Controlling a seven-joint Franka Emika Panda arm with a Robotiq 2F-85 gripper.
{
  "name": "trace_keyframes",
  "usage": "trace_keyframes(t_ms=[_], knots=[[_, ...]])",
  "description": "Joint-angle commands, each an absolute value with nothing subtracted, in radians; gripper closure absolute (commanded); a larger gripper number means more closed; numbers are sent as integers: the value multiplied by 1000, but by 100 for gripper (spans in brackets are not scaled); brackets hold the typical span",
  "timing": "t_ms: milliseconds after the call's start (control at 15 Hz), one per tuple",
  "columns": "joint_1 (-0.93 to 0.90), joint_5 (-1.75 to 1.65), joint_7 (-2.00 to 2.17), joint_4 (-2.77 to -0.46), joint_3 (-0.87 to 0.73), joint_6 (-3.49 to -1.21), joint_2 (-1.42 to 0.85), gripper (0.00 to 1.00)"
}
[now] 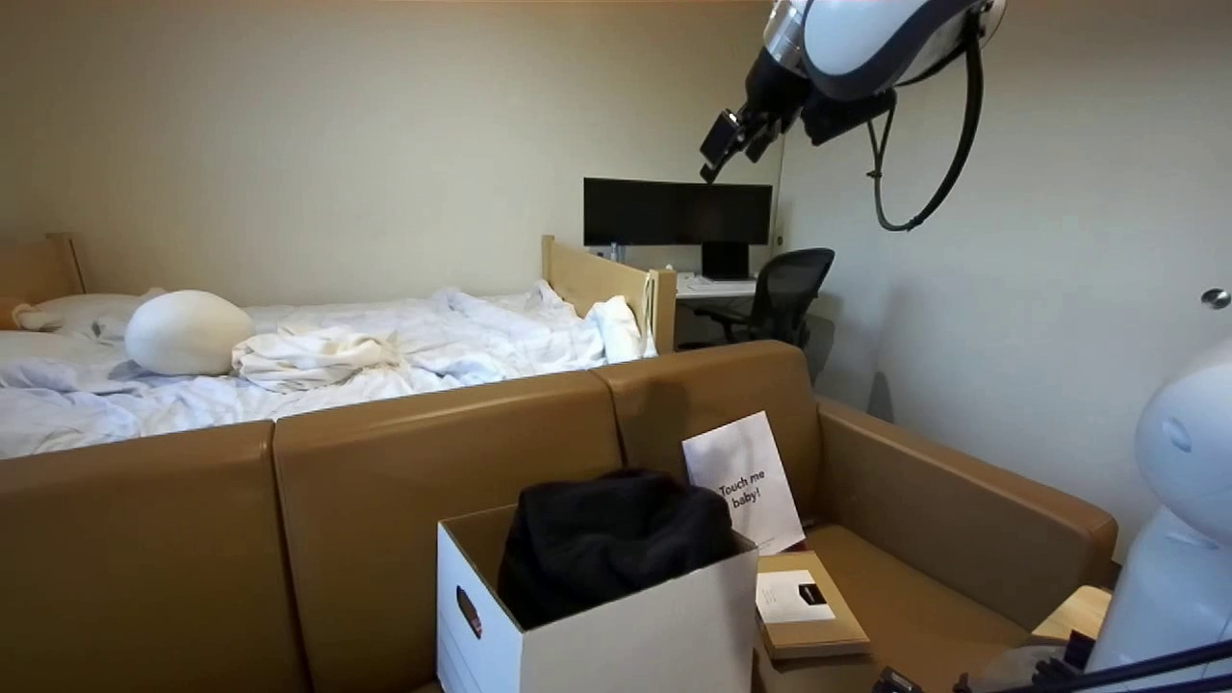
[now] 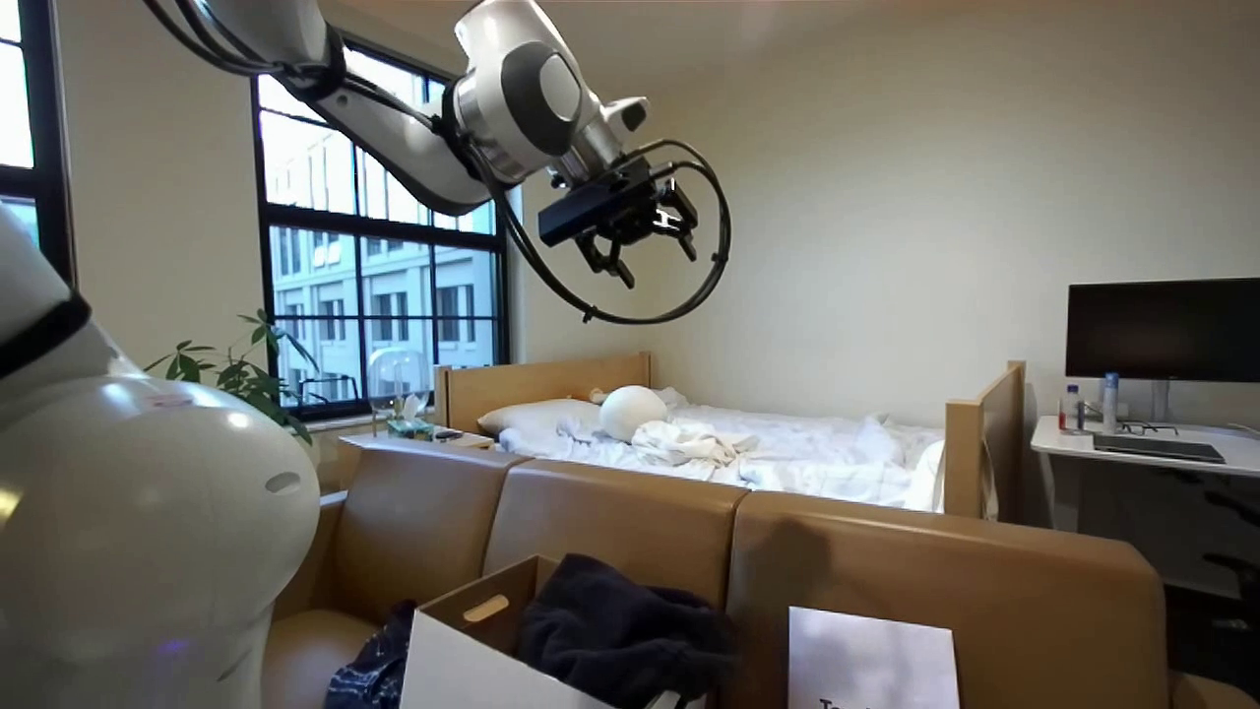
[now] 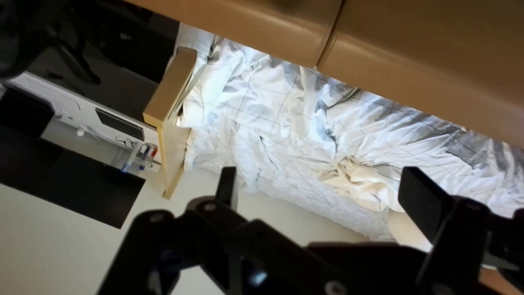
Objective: Put the dark blue cloth in the box
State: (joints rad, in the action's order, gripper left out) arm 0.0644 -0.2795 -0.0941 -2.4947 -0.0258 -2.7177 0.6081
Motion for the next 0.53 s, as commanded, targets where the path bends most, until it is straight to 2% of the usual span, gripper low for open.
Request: trace_keyframes(t_ms=[0, 200, 467], knots=[[58, -231, -151, -2463, -85, -2628, 570, 0], [52, -229, -192, -2492, -131, -2558, 502, 0], [18, -161, -292, -2623, -208, -2601, 370, 0]])
